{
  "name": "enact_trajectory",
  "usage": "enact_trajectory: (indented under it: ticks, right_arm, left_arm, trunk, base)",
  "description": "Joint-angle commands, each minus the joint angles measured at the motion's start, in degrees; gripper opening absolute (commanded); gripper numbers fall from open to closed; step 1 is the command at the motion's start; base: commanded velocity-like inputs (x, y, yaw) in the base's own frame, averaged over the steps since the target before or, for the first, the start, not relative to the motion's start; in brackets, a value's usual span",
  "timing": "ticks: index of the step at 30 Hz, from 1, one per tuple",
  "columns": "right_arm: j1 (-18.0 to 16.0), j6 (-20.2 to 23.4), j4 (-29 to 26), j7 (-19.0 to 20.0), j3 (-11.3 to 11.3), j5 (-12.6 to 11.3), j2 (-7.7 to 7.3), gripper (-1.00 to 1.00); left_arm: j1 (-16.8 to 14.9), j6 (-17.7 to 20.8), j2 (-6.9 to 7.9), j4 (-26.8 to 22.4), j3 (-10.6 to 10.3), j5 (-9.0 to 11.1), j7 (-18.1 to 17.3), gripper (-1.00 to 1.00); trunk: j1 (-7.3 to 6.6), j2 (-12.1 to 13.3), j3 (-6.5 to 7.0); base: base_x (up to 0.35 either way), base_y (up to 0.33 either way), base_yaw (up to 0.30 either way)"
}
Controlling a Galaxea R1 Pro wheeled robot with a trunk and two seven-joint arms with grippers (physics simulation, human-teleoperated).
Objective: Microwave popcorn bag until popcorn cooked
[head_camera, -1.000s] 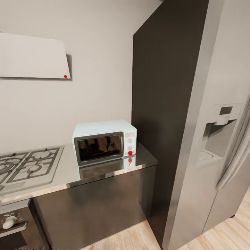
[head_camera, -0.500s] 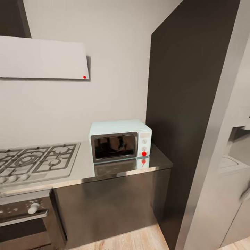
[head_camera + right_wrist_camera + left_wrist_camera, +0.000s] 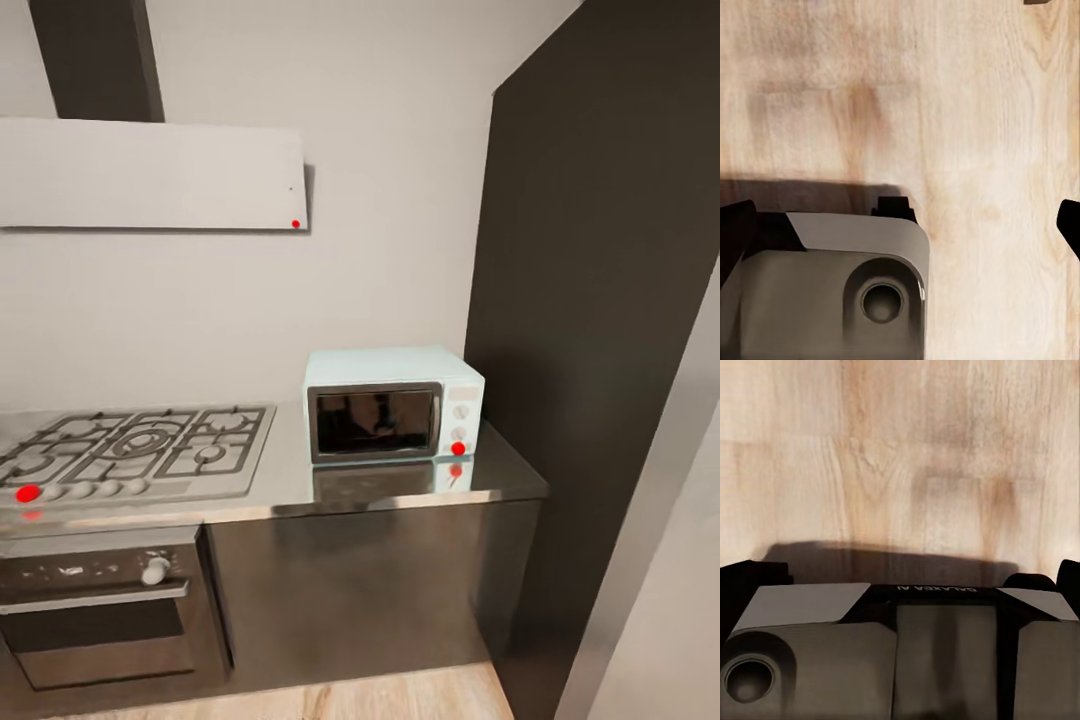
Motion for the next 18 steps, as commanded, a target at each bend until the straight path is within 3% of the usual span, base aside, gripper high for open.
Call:
enact_trajectory:
  ticks: [1,7,18]
  right_arm:
    - [-0.1,-0.3,0.2,-0.2,-0.5,0.6,-0.02,1.00]
    - [-0.1,-0.4,0.2,-0.2,-0.5,0.6,-0.02,1.00]
    - [-0.1,-0.3,0.2,-0.2,-0.5,0.7,-0.11,1.00]
  left_arm:
    - [-0.1,-0.2,-0.02,0.1,-0.5,0.5,-0.2,1.00]
    - [-0.1,-0.1,-0.02,0.1,-0.5,0.6,-0.2,1.00]
    - [-0.1,0.5,-0.13,0.1,-0.5,0.6,-0.2,1.00]
  trunk:
    - [0.00,0.0,-0.07]
    - [0.00,0.0,-0.07]
    - [0.00,0.0,-0.07]
  base:
    - [0.000,0.000,0.276]
    - [0.000,0.000,0.228]
    - [0.027,-0.019,0.014]
